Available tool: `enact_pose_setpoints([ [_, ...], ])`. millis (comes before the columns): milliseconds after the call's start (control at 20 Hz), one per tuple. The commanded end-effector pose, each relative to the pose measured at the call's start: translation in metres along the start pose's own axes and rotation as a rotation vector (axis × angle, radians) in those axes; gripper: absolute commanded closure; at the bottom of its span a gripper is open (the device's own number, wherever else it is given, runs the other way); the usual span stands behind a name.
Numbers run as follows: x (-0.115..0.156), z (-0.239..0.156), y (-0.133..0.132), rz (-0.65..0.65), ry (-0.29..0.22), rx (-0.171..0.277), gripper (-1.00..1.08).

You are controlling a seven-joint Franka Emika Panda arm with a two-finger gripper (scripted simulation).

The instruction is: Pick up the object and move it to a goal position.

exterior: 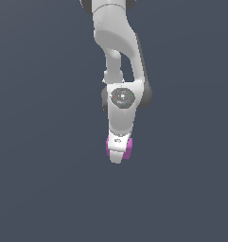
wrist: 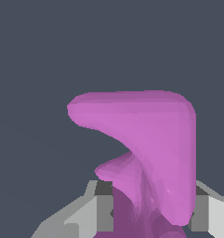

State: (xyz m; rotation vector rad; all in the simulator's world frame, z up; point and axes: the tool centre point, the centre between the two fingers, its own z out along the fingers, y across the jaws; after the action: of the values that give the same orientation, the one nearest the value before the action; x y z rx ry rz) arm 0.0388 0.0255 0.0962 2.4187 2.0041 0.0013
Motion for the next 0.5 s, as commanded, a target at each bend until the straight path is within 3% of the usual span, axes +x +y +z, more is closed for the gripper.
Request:
enact_pose_setpoints([
  [0, 0.0, 0.0, 0.0, 0.0, 0.0, 0.0, 1.08],
  [200, -0.011, 0.0, -0.001, 0.0, 0.0, 0.0, 1.08],
  [450, -0.043, 0.0, -0.003, 0.0, 0.0, 0.0, 1.08],
])
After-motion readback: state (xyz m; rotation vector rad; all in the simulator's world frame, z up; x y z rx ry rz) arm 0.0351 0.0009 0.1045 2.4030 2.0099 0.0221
